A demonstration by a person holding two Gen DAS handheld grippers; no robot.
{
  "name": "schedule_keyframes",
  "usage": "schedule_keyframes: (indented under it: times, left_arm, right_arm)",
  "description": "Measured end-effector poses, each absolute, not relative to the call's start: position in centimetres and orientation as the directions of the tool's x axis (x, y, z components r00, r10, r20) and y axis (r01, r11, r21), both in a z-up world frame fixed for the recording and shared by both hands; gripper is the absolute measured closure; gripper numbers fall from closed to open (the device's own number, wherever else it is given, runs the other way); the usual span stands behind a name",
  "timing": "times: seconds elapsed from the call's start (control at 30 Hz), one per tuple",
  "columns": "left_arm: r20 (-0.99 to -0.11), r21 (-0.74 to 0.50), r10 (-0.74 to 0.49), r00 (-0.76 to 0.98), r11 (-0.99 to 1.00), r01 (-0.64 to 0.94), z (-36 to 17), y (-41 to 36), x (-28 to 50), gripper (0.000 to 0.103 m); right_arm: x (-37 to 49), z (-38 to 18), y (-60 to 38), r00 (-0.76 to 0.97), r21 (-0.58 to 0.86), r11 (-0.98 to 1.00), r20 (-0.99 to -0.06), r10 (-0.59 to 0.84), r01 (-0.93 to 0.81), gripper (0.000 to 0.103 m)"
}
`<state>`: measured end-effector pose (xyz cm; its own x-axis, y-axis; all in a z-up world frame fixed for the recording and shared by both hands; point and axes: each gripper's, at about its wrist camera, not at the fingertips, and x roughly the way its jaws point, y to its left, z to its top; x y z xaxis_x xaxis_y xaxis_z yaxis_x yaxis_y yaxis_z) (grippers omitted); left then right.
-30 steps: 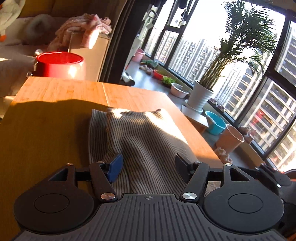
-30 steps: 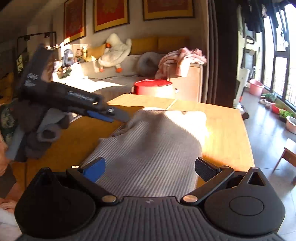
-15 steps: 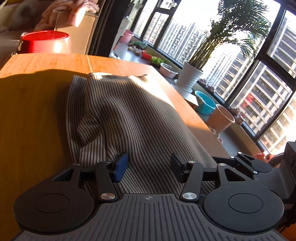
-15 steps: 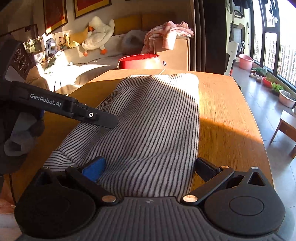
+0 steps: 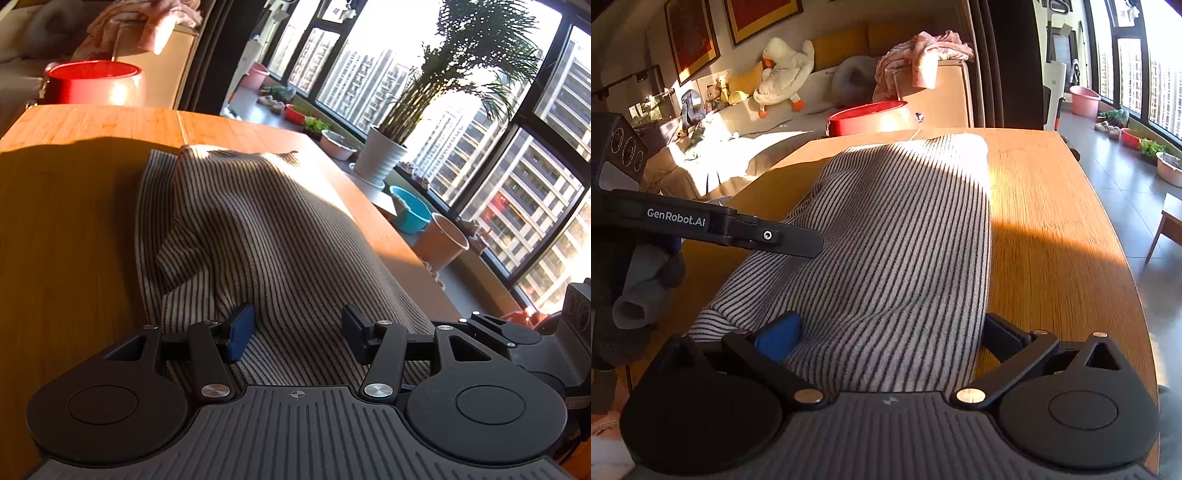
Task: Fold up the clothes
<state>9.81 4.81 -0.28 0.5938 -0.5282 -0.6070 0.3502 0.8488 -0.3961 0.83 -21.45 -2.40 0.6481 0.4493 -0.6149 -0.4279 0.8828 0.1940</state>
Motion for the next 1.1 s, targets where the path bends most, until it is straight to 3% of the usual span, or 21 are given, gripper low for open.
schedule_keyframes:
  times: [0.03, 0.13, 0.17, 0.2, 0.23, 0.33, 0.53, 0.6, 0.67, 0.8, 1.1]
  left_arm:
    - [-0.606, -0.398, -0.529, 0.594, 0.848, 0.35, -0.3, 4.9, 9.8, 0.045]
    - [-0.605, -0.405, -0.531, 0.594, 0.847, 0.345, -0.3, 4.9, 9.8, 0.045]
    - [-0.605, -0.405, -0.529, 0.595, 0.848, 0.342, -0.3, 4.9, 9.8, 0.045]
    - [-0.605, -0.405, -0.527, 0.596, 0.849, 0.34, -0.2, 4.9, 9.7, 0.045]
    - [-0.606, -0.405, -0.525, 0.598, 0.85, 0.337, -0.1, 4.9, 9.7, 0.045]
    - [-0.6, -0.4, -0.514, 0.613, 0.857, 0.327, 0.6, 5.2, 9.4, 0.043]
    - [-0.581, -0.351, -0.467, 0.666, 0.883, 0.313, 2.3, 6.5, 8.6, 0.031]
    - [-0.579, -0.343, -0.45, 0.679, 0.891, 0.298, 2.6, 7.1, 8.6, 0.03]
    - [-0.584, -0.34, -0.432, 0.687, 0.899, 0.276, 2.6, 7.8, 8.8, 0.03]
    - [-0.584, -0.333, -0.398, 0.708, 0.912, 0.238, 3.1, 9.4, 9.0, 0.029]
    - [-0.583, -0.314, -0.367, 0.725, 0.925, 0.215, 3.6, 10.4, 9.0, 0.027]
  right_arm:
    - [0.6, -2.1, -21.6, 0.656, 0.193, 0.882, -0.605, 0.451, -0.429, 0.002]
    - [-1.0, -0.5, -21.6, 0.722, 0.097, 0.888, -0.545, 0.426, -0.45, 0.03]
    - [-1.1, -0.1, -21.7, 0.733, 0.088, 0.891, -0.536, 0.419, -0.445, 0.049]
    - [-1.3, 0.3, -21.9, 0.744, 0.08, 0.895, -0.526, 0.412, -0.439, 0.061]
    - [-1.2, 0.5, -22.1, 0.743, 0.081, 0.895, -0.528, 0.412, -0.439, 0.061]
    - [-0.8, -0.6, -21.7, 0.71, 0.043, 0.889, -0.585, 0.392, -0.455, 0.061]
    - [-1.9, 0.6, -20.2, 0.741, -0.093, 0.864, -0.565, 0.364, -0.495, 0.056]
    - [-2.8, 1.4, -19.8, 0.716, -0.107, 0.816, -0.552, 0.426, -0.568, 0.03]
    - [-3.7, 2.0, -18.9, 0.669, -0.12, 0.748, -0.554, 0.495, -0.653, 0.02]
    - [-4.6, 1.7, -17.0, 0.561, -0.134, 0.627, -0.615, 0.555, -0.767, 0.02]
    - [-6.4, -0.1, -13.4, 0.513, -0.263, 0.472, -0.662, 0.547, -0.842, 0.02]
